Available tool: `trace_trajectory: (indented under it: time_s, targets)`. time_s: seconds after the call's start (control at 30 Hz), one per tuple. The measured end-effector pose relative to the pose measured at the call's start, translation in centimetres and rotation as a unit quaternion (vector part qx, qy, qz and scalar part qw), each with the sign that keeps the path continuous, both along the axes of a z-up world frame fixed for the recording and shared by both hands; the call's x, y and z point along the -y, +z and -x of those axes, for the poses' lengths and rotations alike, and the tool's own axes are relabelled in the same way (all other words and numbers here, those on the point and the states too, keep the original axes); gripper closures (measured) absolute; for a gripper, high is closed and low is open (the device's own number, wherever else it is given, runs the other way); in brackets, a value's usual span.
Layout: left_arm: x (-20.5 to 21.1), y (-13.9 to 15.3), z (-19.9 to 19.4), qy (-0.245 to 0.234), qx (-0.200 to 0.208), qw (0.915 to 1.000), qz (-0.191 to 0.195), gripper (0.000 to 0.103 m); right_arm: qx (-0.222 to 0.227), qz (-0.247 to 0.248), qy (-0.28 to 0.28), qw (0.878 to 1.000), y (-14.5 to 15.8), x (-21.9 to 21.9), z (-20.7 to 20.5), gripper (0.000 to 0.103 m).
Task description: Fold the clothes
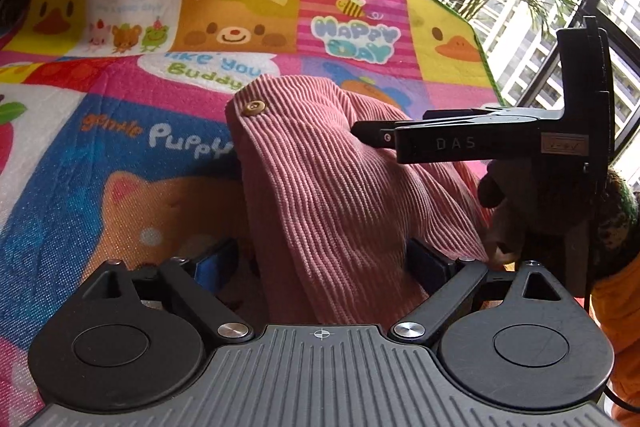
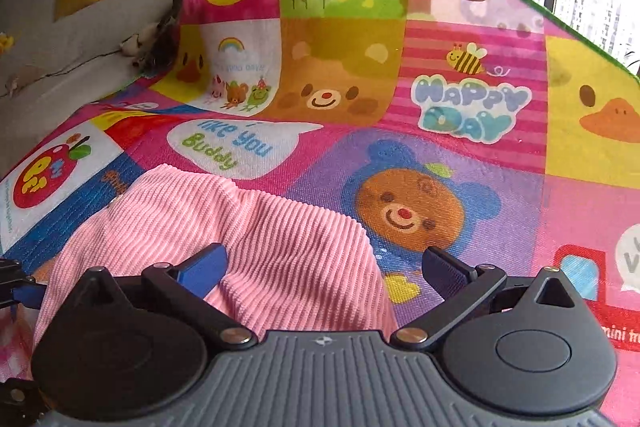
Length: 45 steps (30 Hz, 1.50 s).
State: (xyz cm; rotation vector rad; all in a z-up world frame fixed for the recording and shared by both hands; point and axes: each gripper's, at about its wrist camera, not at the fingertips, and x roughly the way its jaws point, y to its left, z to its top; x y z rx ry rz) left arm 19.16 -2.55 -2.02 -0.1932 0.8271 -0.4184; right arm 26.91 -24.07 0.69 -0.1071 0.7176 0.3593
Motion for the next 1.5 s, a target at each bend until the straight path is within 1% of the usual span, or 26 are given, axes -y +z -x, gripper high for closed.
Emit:
trace_trajectory:
  time_s: [0.07, 0.17, 0.2, 0.23, 0.27, 0.3, 0.37, 0.4, 0.43, 0.53, 0.6, 0.67, 0.8, 0.9, 1.0, 1.07, 1.1, 1.13, 1.2, 1.27, 1.3, 1.33, 1.37, 1.4, 1.47, 1.5]
  targets:
    - [-0.1, 0.0, 0.2, 0.002, -0.002, 1.0, 0.009, 0.008, 0.003, -0.009, -0.006, 1.0, 0.6, 0.9, 1.0, 0.0]
    - [-0.4, -0.2, 0.3, -0.002, -0.008, 0.9991, 0.04, 0.009, -0.034, -0.053, -0.001, 0.998, 0.4, 3.3, 2.7, 0.0]
    - [-0.4, -0.2, 0.4, -0.004, -0.009, 0.9987, 0.051, 0.012, -0.048, -0.065, 0.003, 0.997, -0.1, 3.7, 3.0, 0.0]
    - [-0.3, -0.3, 0.4, -0.006, -0.008, 0.9985, 0.053, 0.018, -0.063, -0.077, 0.007, 0.995, -0.6, 4.2, 3.4, 0.002]
    - [-0.1, -0.3, 0.4, -0.007, -0.006, 0.9984, 0.056, 0.024, -0.075, -0.088, 0.013, 0.993, -1.0, 4.5, 3.7, 0.005]
    - [-0.1, -0.3, 0.4, -0.006, -0.005, 0.9983, 0.057, 0.024, -0.08, -0.097, 0.021, 0.992, -1.3, 4.5, 3.9, 0.015]
    - [-0.1, -0.4, 0.4, -0.003, -0.002, 0.9982, 0.059, 0.028, -0.082, -0.106, 0.032, 0.99, -1.5, 4.0, 4.1, 0.023]
    - [-0.3, -0.5, 0.3, -0.002, -0.001, 0.9981, 0.062, 0.029, -0.082, -0.109, 0.036, 0.99, -1.4, 3.6, 4.0, 0.031]
    - [-0.5, -0.5, 0.3, -0.001, -0.001, 0.9979, 0.065, 0.032, -0.085, -0.113, 0.04, 0.989, -1.4, 3.1, 3.7, 0.036]
    - [-2.1, -0.3, -0.1, 0.018, 0.005, 0.9976, 0.066, 0.033, -0.082, -0.11, 0.056, 0.989, -1.0, 0.6, 2.5, 0.045]
    - [-3.8, -0.1, -0.4, 0.036, 0.012, 0.9972, 0.065, 0.034, -0.078, -0.106, 0.069, 0.989, -0.7, -1.7, 1.4, 0.046]
    - [-6.5, 0.2, -1.0, 0.061, 0.02, 0.9958, 0.065, 0.034, -0.074, -0.106, 0.083, 0.988, -0.5, -4.5, 0.0, 0.046]
    - [-12.1, 0.6, -2.8, 0.116, 0.046, 0.9911, 0.045, 0.034, -0.06, -0.116, 0.108, 0.985, -0.5, -10.8, -3.4, 0.046]
    - [-15.7, 0.6, -4.5, 0.156, 0.058, 0.9853, 0.039, 0.034, -0.045, -0.119, 0.115, 0.985, -0.8, -15.0, -5.9, 0.046]
    - [-17.8, 0.5, -6.1, 0.173, 0.067, 0.9821, 0.029, 0.033, -0.043, -0.111, 0.108, 0.987, -0.6, -17.0, -7.3, 0.046]
    - [-18.5, 0.8, -6.2, 0.163, 0.068, 0.984, 0.025, 0.033, -0.044, -0.106, 0.105, 0.988, -0.4, -17.8, -7.9, 0.043]
    - [-18.6, 1.2, -6.0, 0.157, 0.071, 0.9848, 0.024, 0.032, -0.039, -0.103, 0.106, 0.988, -0.1, -17.5, -7.6, 0.04]
    - [-18.8, 1.8, -5.5, 0.149, 0.082, 0.9853, 0.021, 0.031, -0.023, -0.094, 0.105, 0.99, 0.3, -17.0, -7.1, 0.038]
    - [-19.0, 3.1, -4.3, 0.14, 0.111, 0.9839, 0.016, 0.027, 0.028, -0.073, 0.105, 0.991, 1.3, -15.8, -5.6, 0.037]
    - [-18.8, 4.2, -3.4, 0.129, 0.14, 0.9814, 0.028, 0.026, 0.085, -0.049, 0.105, 0.99, 2.2, -14.9, -4.2, 0.036]
    - [-18.7, 4.8, -2.9, 0.123, 0.154, 0.9798, 0.035, 0.026, 0.103, -0.034, 0.11, 0.988, 2.4, -14.8, -3.8, 0.035]
    - [-18.3, 5.1, -2.9, 0.114, 0.163, 0.9792, 0.038, 0.026, 0.112, -0.017, 0.114, 0.987, 2.4, -15.0, -3.6, 0.035]
    - [-17.7, 5.0, -3.1, 0.105, 0.165, 0.98, 0.037, 0.026, 0.115, 0.002, 0.119, 0.986, 2.2, -15.3, -3.6, 0.035]
    - [-17.1, 4.7, -3.6, 0.095, 0.157, 0.9825, 0.03, 0.026, 0.1, 0.025, 0.124, 0.987, 1.6, -15.7, -4.0, 0.035]
    - [-15.8, 2.8, -5.0, 0.09, 0.12, 0.9887, 0.007, 0.027, 0.062, 0.054, 0.126, 0.989, -0.3, -16.3, -4.5, 0.035]
    - [-15.6, 1.9, -5.4, 0.093, 0.102, 0.9904, 0.0, 0.027, 0.061, 0.052, 0.122, 0.989, -1.0, -16.2, -4.5, 0.035]
